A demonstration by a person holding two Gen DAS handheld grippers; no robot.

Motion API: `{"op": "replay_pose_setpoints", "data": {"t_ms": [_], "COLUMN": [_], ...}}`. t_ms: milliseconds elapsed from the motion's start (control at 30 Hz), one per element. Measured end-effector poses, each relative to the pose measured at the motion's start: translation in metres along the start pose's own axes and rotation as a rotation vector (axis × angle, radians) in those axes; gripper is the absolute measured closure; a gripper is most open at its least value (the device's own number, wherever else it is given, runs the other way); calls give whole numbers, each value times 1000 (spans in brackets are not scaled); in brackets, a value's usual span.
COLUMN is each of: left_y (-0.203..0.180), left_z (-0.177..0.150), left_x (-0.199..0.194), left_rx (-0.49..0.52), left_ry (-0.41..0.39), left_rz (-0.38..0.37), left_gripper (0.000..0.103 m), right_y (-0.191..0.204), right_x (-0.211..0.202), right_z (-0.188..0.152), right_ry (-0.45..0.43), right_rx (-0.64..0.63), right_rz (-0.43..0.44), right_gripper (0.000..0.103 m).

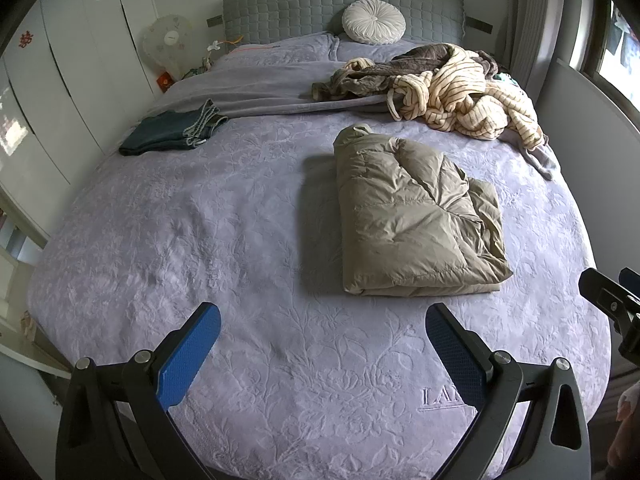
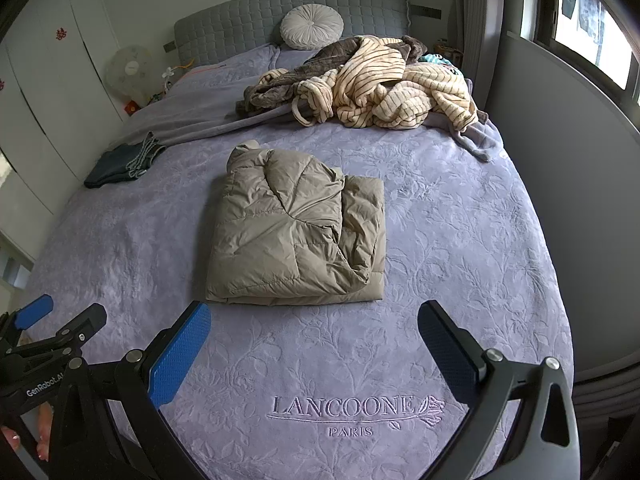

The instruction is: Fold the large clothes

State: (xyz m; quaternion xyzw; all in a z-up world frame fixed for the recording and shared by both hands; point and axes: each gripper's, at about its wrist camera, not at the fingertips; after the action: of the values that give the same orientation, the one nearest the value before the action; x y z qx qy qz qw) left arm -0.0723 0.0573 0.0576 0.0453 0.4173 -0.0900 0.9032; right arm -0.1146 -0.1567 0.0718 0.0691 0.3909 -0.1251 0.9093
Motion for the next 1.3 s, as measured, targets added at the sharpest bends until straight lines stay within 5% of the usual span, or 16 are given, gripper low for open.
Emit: {"op": "replay_pose_setpoints", "data": {"t_ms": [1300], "left_y": [1], "left_z": [0], "left_x": [-1], "left_rx": [1], "left_ry": [-1], "left_rz": [-2], "left_gripper": [0], "right_y": [3], "right_x": [-1], "right_z": [-1], "right_ry": [-1], "right_rx": [7], "right_rz": [-4], "right_gripper": [0]}}
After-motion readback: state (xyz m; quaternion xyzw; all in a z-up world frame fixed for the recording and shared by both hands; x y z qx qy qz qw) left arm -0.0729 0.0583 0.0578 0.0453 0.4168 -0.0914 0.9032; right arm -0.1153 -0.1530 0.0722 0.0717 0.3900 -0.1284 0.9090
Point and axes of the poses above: each gripper's, at about its wrist camera, not at the fingertips, and x roughly the way its jaws point, y to its left, z to its top, and after that the axes turned 6 degrees about -y, right-handed
